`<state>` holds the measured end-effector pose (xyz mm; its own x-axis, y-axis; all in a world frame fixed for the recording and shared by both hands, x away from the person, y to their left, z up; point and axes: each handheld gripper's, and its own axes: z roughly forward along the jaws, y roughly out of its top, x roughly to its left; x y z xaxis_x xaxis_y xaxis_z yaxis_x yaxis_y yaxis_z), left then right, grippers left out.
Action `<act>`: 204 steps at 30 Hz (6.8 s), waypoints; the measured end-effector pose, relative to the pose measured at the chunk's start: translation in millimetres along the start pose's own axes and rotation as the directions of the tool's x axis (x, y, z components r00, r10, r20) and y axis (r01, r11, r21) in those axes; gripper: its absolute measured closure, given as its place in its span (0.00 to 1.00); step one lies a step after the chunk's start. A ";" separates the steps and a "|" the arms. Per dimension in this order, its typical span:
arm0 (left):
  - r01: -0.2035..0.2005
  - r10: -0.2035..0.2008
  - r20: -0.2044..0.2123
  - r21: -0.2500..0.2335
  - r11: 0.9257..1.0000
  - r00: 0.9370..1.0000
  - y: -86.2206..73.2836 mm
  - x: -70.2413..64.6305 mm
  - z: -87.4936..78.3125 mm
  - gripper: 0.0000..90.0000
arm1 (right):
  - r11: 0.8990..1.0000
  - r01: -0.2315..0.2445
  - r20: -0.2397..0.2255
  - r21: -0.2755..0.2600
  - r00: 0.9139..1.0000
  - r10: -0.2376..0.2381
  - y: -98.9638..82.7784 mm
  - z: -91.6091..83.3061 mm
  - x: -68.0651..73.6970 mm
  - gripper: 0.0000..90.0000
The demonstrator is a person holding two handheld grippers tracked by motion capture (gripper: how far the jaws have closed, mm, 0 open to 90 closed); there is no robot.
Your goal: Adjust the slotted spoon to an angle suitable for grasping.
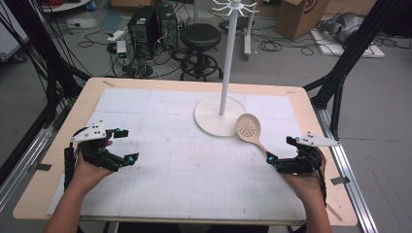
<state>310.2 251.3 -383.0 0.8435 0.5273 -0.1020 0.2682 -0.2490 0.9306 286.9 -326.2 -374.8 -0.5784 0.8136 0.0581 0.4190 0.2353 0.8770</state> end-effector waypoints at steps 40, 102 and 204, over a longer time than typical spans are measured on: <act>-0.021 0.021 0.005 0.047 0.999 1.000 -2.9 -3.3 10.2 0.02 | 0.936 -0.031 0.076 0.351 0.997 0.004 -39.8 25.9 -22.2 0.36; -0.040 0.039 0.015 0.063 0.997 0.999 -1.4 -8.4 15.5 0.02 | 0.869 0.123 -0.037 0.479 0.992 -0.120 -32.0 32.9 -8.9 0.84; -0.086 0.083 0.075 0.039 0.996 0.994 14.5 -23.3 25.1 0.02 | 0.987 0.146 -0.262 0.061 0.957 -0.126 8.2 30.0 36.4 0.33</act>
<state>306.0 215.0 -376.0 0.8954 0.4424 -0.0509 0.2128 -0.3249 0.9215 290.2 -278.6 -379.8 -0.7897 0.6094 0.0706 0.3716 0.3836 0.8454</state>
